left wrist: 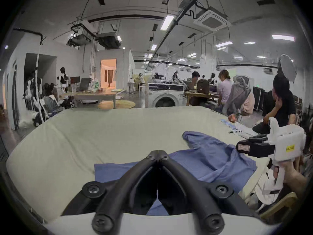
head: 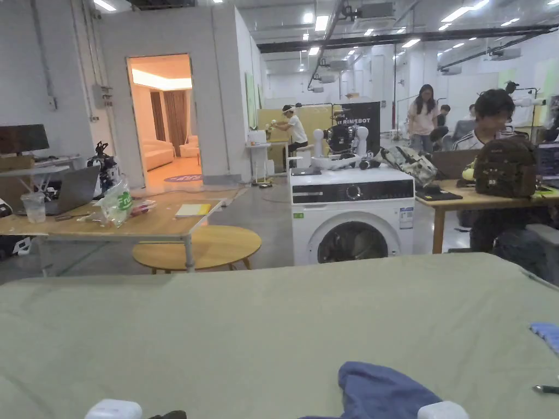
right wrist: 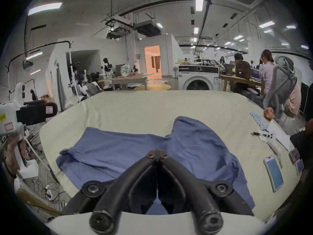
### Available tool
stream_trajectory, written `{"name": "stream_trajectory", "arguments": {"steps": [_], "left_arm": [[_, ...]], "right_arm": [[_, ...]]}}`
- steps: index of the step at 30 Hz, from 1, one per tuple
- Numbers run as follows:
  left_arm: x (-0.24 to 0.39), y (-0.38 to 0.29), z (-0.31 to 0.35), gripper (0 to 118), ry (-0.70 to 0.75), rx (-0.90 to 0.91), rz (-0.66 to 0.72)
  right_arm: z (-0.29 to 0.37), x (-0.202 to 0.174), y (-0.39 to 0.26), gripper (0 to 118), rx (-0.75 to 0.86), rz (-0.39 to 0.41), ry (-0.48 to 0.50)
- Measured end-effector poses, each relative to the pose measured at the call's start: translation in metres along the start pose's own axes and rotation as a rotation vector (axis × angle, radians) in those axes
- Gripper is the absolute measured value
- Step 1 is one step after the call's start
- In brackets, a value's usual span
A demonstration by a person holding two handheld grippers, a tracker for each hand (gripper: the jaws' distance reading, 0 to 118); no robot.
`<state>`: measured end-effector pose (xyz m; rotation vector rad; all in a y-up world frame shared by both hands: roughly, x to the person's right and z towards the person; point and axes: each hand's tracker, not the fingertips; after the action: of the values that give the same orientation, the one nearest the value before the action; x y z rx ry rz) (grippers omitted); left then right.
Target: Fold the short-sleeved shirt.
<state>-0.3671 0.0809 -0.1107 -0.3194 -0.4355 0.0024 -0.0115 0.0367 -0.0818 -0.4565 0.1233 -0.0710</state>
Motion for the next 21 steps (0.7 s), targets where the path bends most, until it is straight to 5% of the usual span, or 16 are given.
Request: {"name": "stream_trajectory", "arguments": {"steps": [2,4,6,13,18,20,21], "left_arm": [[-0.017,0.001,-0.003,3,0.043,-0.022,0.048],[-0.042,0.007,-0.020,53,0.105,-0.155,0.081],[-0.068,0.008,-0.039,72,0.115,-0.263,0.113],[-0.153,-0.001,-0.148,72,0.194,-0.500,0.280],[-0.182,-0.034,-0.219,68,0.251,-0.669,0.337],[-0.184,-0.049,-0.231,11,0.254,-0.735,0.365],[-0.178,-0.052,-0.229,2,0.264,-0.703,0.340]], "right_arm": [[0.000,0.004,-0.002,0,-0.008,-0.021,0.013],[0.001,0.011,-0.005,0,-0.021,-0.034,0.029],[-0.001,0.016,-0.008,0,-0.035,-0.034,0.032],[-0.007,0.043,-0.023,0,-0.100,-0.087,0.044],[-0.005,0.075,-0.030,0,-0.165,-0.090,-0.040],[-0.003,0.090,-0.031,0,-0.190,-0.099,-0.077],[-0.003,0.098,-0.029,0,-0.193,-0.106,-0.085]]}}
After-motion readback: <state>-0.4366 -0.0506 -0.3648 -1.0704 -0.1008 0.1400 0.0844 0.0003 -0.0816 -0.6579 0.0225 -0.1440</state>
